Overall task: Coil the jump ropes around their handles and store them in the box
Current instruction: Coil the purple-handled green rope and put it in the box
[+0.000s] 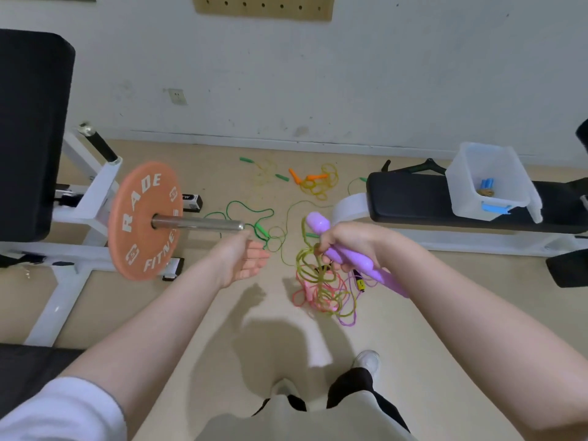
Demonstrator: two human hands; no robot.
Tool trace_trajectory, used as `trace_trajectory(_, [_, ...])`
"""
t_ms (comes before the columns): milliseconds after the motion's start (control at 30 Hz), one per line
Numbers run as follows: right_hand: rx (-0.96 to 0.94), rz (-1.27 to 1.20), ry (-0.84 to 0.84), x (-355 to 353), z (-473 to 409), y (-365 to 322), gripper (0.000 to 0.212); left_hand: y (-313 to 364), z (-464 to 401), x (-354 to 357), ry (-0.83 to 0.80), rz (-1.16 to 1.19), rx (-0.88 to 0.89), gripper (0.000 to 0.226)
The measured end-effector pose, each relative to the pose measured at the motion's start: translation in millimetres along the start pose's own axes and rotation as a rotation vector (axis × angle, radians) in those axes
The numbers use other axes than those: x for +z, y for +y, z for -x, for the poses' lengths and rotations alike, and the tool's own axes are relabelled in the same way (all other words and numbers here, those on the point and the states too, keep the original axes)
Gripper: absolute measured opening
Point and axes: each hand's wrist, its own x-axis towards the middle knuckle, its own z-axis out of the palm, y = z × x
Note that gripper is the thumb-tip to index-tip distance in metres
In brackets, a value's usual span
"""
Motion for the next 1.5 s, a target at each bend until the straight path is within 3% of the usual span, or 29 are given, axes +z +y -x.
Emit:
trace_trajectory(167, [-0.154, 0.534, 0.042, 24.8, 3.6, 9.2, 0.01, 2.9, 15.9, 36.6, -0.203, -0.074, 0.086, 0.064])
trace_trajectory(200, [-0.204, 0.617, 0.032, 29.2, 3.2, 9.8, 0.004, 3.5, 18.5, 44.6, -0.186, -0.098, 0.123, 0.064])
trace_trajectory(300, [-0.325, 0.732, -0.014, 33.0, 1.6, 11.2, 0.017, 2.9, 15.5, 62.2, -0.025, -0.006, 0.181, 0.059])
trace_trajectory(367, [-0.279, 0.496, -0.02, 26.0, -3.3, 16.3, 0.031, 6.2, 9.9, 62.6, 0.069, 0.179, 0.197, 0.037])
trace_trajectory(467, [-0.059, -0.248, 0.211, 3.6, -22.0, 29.4, 0.035, 12.6, 3.0, 43.0, 0.06, 0.357, 0.269, 0.026])
trace_trajectory(567, [-0.012, -0.899, 0.26, 4.2, -29.2, 27.8, 0.02, 11.5, 6.4, 29.1, -0.033, 0.232, 0.288, 0.02])
trace_trajectory(633, [-0.098, -1.016, 0.118, 21.3, -27.2, 16.1, 0.02, 9.7, 13.1, 33.3, -0.103, 0.066, 0.315, 0.017])
trace_trajectory(700, [-0.218, -0.893, 0.04, 41.8, -23.1, 5.7, 0.027, 9.8, 18.2, 39.6, -0.145, 0.005, 0.37, 0.016])
trace_trajectory(900, [-0.378, -0.412, 0.113, 57.7, -6.6, -4.5, 0.026, 11.3, 30.3, 28.8, -0.245, -0.078, 0.481, 0.024])
trace_trajectory(967, [-0.361, -0.34, 0.124, 56.9, -8.4, -3.5, 0.038, 12.9, 36.9, 26.9, -0.287, -0.152, 0.5, 0.025])
trace_trajectory(1100, [-0.353, -0.213, 0.049, 47.7, -8.9, -7.9, 0.079, 20.7, 44.4, 23.7, -0.304, -0.384, 0.523, 0.006])
trace_trajectory(1167, [-0.495, -0.065, 0.153, 36.0, -8.8, -9.5, 0.064, 27.1, 47.1, 21.3, -0.28, -0.447, 0.546, 0.015])
trace_trajectory(1233, [-0.666, 0.004, 0.45, 17.7, -12.2, -8.2, 0.021, 33.2, 51.6, 21.2, -0.277, -0.424, 0.581, 0.026])
trace_trajectory(1267, [-0.715, -0.002, 0.5, 9.3, -14.4, -5.6, 0.032, 35.6, 53.8, 21.7, -0.276, -0.404, 0.598, 0.033])
trace_trajectory(1333, [-0.757, 0.078, 0.3, 4.3, -17.3, -2.2, 0.063, 38.0, 58.3, 26.0, -0.281, -0.416, 0.63, 0.035])
trace_trajectory(1400, [-0.732, 0.178, 0.058, 9.5, -19.4, 0.8, 0.043, 37.3, 60.4, 31.1, -0.281, -0.466, 0.651, 0.021])
trace_trajectory(1467, [-0.666, 0.102, 0.021, 10.6, -24.8, 2.6, 0.012, 36.0, 60.3, 33.1, -0.219, -0.439, 0.672, 0.01])
trace_trajectory(1500, [-0.633, 0.035, 0.045, 8.9, -25.8, 4.4, 0.016, 35.5, 58.0, 32.5, -0.17, -0.372, 0.695, 0.016])
